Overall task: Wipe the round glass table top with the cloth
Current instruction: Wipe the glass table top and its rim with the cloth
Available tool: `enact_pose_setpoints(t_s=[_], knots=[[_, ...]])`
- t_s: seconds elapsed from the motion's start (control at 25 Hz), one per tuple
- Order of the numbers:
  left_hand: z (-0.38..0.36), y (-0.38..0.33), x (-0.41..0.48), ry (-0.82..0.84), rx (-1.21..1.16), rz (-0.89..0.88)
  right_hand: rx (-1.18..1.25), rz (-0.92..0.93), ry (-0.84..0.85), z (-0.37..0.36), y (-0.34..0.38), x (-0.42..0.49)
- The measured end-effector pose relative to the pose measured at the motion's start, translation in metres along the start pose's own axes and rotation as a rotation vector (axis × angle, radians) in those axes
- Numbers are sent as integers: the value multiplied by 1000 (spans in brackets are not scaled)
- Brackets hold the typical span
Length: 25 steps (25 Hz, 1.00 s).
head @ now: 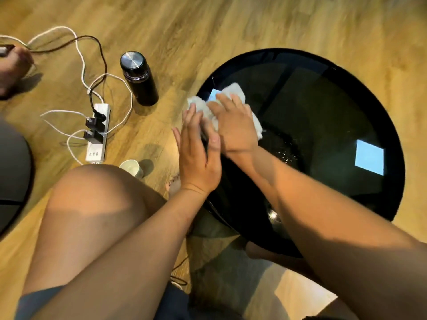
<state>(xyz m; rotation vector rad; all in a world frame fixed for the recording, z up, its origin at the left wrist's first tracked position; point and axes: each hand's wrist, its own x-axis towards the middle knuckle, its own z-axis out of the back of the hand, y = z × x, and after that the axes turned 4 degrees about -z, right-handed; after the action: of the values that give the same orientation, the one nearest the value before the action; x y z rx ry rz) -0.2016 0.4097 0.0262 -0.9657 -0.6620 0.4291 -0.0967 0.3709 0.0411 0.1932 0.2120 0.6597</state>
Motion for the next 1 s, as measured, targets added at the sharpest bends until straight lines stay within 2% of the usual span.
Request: enact_pose_setpoints(t_s=[0.08,0.2,0.36,0.44,0.52,0.6,0.64,0.72,0.84,0.92,1.0], knots=[[0,1,-1,37,65,-33,-27,35,11,-2,-12,-50],[0,1,-7,164,228,-186,46,63,-71,-4,-33,-133],[-1,5,-5,217,329,-165,-2,118,-96,-1,-103,-209],[-4,6,-5,230,350,-160,-47,-69,-166,12,-161,-223],[-6,6,-5,229,350,-154,-39,-347,-242,32,-211,-223],[-7,7,-4,221,337,-141,7,-606,-276,41,-226,-215],[-6,8,-4,216,330,-135,2,-667,-280,39,-215,-209],[-6,9,-3,216,308,-128,-49,-614,-263,29,-168,-201],[-7,9,-4,215,294,-145,11,-310,-277,2,-65,-194],[-5,11,-3,206,290,-154,113,-169,-224,-11,-4,-183],[-4,11,-4,213,293,-166,146,-54,-183,-12,5,-178]])
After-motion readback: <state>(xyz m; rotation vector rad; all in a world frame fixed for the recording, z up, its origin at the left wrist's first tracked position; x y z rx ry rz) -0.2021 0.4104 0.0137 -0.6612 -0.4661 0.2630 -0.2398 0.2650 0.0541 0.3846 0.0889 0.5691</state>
